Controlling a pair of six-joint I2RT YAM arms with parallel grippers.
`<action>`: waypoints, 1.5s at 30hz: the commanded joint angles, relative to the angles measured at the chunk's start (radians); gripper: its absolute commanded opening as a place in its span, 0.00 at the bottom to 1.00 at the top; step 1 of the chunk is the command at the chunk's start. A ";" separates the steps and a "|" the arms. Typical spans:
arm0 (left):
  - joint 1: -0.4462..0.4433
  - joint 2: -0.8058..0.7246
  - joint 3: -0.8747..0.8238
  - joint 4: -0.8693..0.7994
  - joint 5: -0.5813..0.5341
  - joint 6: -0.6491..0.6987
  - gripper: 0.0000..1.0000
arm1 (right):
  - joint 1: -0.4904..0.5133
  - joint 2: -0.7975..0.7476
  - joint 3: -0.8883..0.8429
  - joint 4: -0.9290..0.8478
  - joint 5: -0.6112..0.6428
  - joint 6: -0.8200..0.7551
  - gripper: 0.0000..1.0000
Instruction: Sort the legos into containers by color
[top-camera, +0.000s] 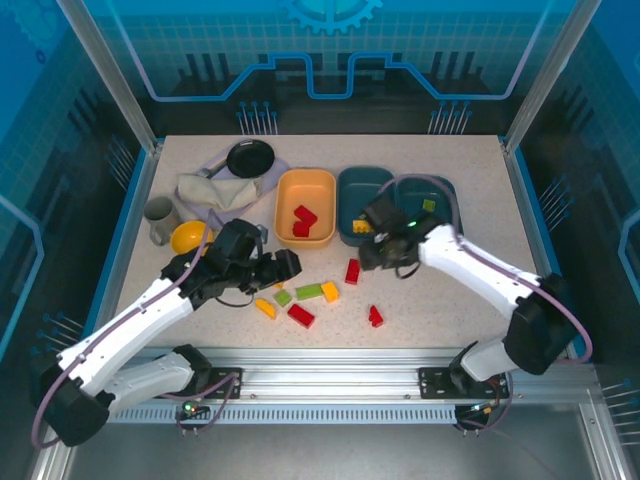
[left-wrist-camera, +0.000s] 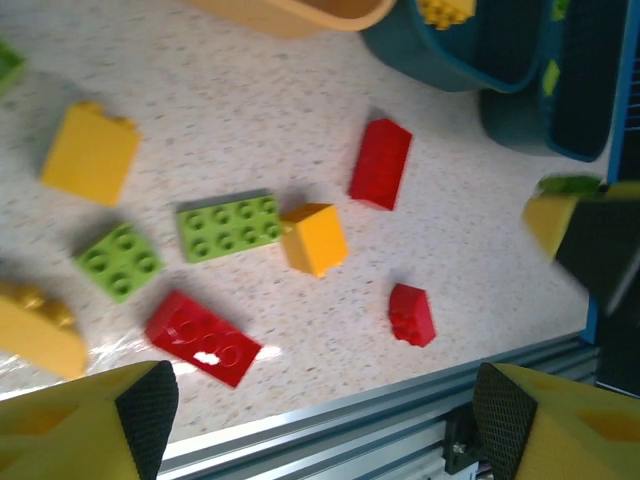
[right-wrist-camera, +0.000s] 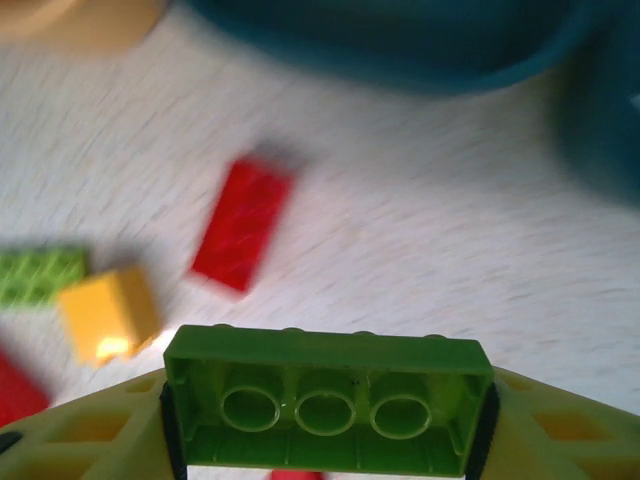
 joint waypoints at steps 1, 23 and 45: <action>-0.025 0.052 0.065 0.085 0.033 0.032 0.81 | -0.179 0.002 0.009 -0.037 -0.016 -0.089 0.59; -0.051 0.174 0.186 -0.049 -0.089 -0.012 0.81 | -0.552 0.652 0.520 -0.047 -0.115 -0.171 0.74; -0.049 0.497 0.242 -0.333 -0.045 -0.074 0.82 | -0.006 -0.249 -0.177 0.184 -0.122 0.034 0.81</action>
